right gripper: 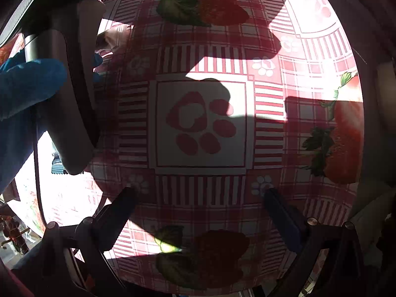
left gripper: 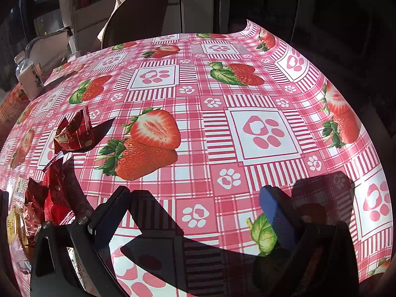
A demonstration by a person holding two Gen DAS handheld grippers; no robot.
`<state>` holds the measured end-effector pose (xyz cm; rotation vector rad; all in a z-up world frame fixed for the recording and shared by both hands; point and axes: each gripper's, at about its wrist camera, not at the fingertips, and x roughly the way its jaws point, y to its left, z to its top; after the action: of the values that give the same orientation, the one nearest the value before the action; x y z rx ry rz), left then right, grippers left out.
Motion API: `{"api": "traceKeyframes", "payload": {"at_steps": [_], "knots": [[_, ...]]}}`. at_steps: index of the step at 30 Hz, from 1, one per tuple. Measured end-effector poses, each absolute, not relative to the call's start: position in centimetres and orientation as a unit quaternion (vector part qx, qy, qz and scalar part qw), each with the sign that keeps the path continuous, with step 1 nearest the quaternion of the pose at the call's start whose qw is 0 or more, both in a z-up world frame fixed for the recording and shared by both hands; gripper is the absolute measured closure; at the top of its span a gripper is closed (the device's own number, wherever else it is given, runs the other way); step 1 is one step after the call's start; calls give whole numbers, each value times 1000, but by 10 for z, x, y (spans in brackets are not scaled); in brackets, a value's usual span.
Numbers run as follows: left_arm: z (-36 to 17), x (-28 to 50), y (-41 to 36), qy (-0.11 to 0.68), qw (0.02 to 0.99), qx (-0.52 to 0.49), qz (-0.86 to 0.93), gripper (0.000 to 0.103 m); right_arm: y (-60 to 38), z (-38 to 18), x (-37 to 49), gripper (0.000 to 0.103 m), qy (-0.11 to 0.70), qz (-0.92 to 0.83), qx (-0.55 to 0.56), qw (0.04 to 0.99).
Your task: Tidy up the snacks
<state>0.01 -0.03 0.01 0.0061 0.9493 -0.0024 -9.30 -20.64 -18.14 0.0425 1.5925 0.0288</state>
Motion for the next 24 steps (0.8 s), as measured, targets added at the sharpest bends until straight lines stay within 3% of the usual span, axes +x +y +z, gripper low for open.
{"api": "traceKeyframes", "payload": {"at_steps": [3, 13, 20, 24], "knots": [[1, 0, 0, 461, 887, 3, 0, 0, -207, -183, -88, 0, 720, 13, 19, 693], [3, 25, -7, 631, 770, 61, -78, 0, -202, -183, -82, 0, 727, 22, 27, 686], [72, -2, 30, 605, 780, 86, -134, 0, -208, -187, -80, 0, 718, 12, 19, 696], [86, -44, 77, 604, 780, 100, -131, 0, -209, -187, -80, 0, 717, 11, 17, 697]]}}
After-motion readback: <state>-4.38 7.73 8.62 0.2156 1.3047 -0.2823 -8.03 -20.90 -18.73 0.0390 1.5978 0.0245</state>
